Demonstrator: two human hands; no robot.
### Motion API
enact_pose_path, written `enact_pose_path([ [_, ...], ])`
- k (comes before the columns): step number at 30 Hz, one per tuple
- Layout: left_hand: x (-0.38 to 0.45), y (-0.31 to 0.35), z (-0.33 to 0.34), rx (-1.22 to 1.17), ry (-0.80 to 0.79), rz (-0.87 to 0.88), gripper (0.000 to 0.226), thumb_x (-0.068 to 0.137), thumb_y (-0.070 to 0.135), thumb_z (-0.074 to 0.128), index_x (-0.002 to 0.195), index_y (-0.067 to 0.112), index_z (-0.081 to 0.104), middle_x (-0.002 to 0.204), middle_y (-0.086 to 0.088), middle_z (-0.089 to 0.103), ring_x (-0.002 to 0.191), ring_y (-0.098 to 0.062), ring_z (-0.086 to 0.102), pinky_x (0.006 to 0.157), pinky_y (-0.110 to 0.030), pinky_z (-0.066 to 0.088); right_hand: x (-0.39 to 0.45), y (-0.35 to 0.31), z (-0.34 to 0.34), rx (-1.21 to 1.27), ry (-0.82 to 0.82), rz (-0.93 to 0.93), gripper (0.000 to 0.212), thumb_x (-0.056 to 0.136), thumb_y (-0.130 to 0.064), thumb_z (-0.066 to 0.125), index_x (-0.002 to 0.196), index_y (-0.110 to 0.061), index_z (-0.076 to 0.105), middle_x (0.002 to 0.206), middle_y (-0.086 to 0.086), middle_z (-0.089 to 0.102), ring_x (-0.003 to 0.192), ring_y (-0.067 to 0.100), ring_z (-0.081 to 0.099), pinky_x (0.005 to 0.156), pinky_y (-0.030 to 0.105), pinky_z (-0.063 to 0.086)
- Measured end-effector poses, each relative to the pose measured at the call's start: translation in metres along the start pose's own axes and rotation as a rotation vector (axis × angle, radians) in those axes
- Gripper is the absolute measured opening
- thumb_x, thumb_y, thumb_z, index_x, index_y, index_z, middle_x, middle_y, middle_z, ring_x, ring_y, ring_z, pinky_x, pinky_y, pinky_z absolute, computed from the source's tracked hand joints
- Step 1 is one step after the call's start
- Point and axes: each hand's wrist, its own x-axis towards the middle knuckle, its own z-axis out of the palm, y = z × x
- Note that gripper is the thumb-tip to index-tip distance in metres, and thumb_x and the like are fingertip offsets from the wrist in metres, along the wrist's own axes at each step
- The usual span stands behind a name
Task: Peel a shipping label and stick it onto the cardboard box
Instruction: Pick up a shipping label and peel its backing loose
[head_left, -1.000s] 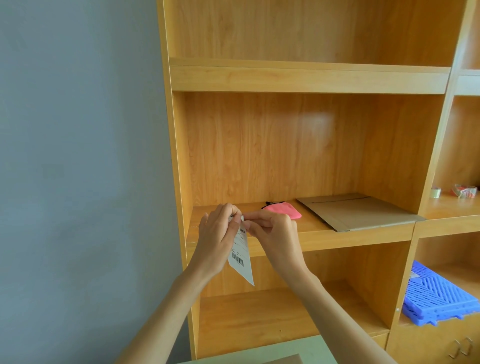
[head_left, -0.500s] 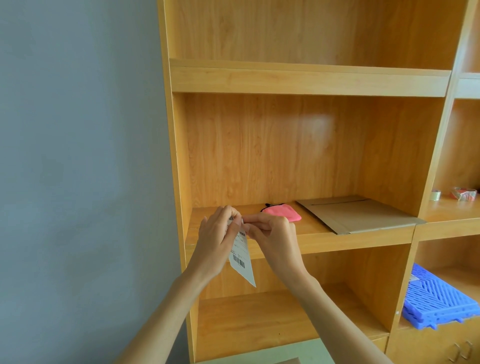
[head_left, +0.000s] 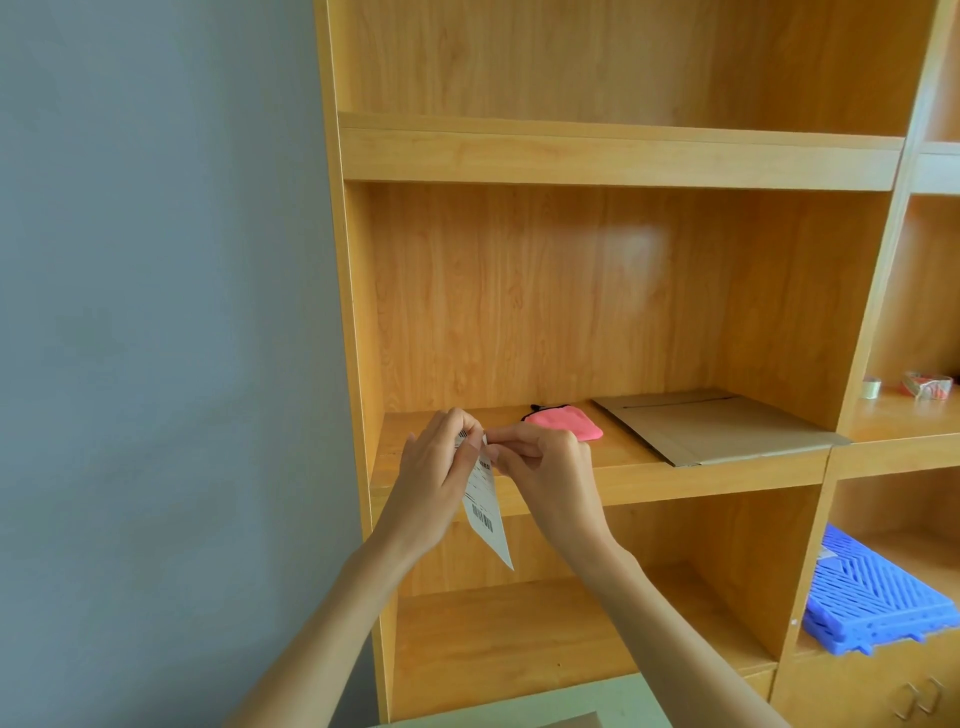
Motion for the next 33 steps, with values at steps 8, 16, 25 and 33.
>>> enact_pose_path([
  [8,0.0,-0.001,0.0,0.028,0.044,0.021,0.017,0.105,0.027,0.043,0.094,0.023,0.055,0.098,0.014,0.056,0.099,-0.01,0.056,0.098,-0.053,0.041,0.001,0.001,0.0,-0.034,0.003,-0.008,0.015,0.094,-0.011,0.062,0.098,-0.015,0.077,0.08,-0.01,0.076,0.078,0.0,0.073,0.075,0.023,0.06],
  [16,0.0,0.005,0.003,0.203,0.09,0.068,0.018,0.104,0.029,0.043,0.095,0.021,0.055,0.098,0.012,0.055,0.093,-0.009,0.054,0.098,-0.034,0.028,0.004,-0.002,-0.003,-0.067,0.021,-0.004,0.015,0.092,-0.015,0.064,0.089,-0.016,0.078,0.074,-0.016,0.073,0.076,-0.004,0.071,0.069,0.012,0.055],
  [25,-0.003,0.009,0.01,0.377,0.133,0.094,0.014,0.102,0.026,0.04,0.094,0.024,0.052,0.104,0.015,0.055,0.095,-0.008,0.054,0.108,-0.058,0.032,0.004,-0.004,-0.005,-0.115,0.05,-0.025,0.014,0.089,-0.014,0.065,0.085,-0.016,0.078,0.073,-0.011,0.074,0.075,-0.005,0.07,0.07,0.012,0.056],
  [33,-0.004,0.011,0.011,0.433,0.124,0.108,0.014,0.104,0.025,0.042,0.097,0.023,0.053,0.107,0.014,0.056,0.1,-0.011,0.056,0.115,-0.059,0.024,0.004,-0.001,-0.008,-0.127,0.034,0.004,0.021,0.089,-0.015,0.064,0.077,-0.029,0.072,0.068,-0.017,0.071,0.073,-0.005,0.07,0.068,0.018,0.058],
])
